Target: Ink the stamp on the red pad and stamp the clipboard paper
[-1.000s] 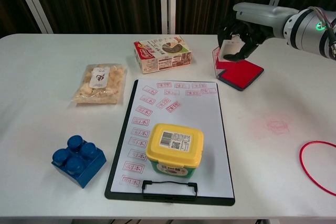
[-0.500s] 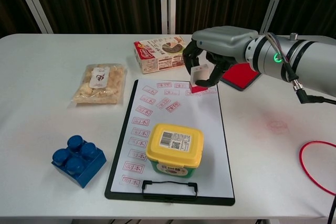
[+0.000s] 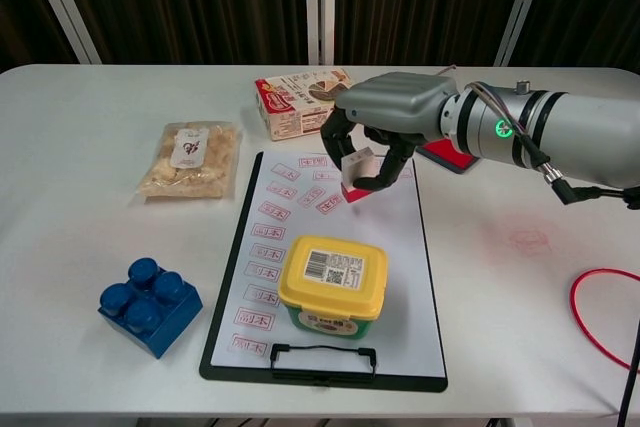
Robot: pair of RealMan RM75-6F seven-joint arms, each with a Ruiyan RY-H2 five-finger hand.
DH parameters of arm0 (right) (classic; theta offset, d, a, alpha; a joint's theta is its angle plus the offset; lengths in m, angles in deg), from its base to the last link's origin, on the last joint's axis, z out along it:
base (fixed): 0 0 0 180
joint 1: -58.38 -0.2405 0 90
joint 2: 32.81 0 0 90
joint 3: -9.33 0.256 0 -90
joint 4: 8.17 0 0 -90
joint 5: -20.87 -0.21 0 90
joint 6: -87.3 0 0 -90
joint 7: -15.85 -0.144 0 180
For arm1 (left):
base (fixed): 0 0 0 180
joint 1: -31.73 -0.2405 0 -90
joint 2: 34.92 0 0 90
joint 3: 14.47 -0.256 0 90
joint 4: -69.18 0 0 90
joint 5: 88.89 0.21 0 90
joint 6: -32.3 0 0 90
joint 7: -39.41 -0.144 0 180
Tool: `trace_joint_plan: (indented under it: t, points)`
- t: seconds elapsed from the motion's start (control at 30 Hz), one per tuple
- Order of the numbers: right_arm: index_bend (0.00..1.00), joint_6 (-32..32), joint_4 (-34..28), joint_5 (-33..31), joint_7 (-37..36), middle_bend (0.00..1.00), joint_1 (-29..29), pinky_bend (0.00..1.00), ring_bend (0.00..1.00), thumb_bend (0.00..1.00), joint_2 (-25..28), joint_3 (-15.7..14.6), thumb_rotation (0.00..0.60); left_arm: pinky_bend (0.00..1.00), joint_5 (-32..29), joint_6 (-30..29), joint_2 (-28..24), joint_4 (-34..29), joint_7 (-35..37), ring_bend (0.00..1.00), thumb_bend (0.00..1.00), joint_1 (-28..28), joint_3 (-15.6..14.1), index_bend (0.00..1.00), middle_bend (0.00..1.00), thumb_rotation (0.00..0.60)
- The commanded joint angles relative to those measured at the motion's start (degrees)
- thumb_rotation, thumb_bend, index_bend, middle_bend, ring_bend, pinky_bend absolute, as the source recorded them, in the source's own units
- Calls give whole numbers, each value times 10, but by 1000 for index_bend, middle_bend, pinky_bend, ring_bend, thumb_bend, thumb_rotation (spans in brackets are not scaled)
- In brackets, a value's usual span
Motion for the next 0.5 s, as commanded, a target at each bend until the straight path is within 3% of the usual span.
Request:
trace_joint_plan:
  t: [0.03, 0.2, 0.5]
  points:
    - [1000, 13, 57, 61, -94, 886, -13, 1000, 881, 416, -18, -23, 600, 159, 1, 0, -1, -1, -1, 68, 0, 0, 0, 74, 90, 600]
    - [1000, 32, 123, 107, -188, 886, -23, 1000, 881, 415, -44, -46, 600, 159, -1, 1, -4, -3, -2, 68, 0, 1, 1, 74, 90, 600]
    - [1000, 51, 185, 139, -257, 886, -31, 1000, 881, 414, -74, -69, 600, 159, -5, 5, -3, 0, 1, 68, 0, 2, 2, 74, 91, 600]
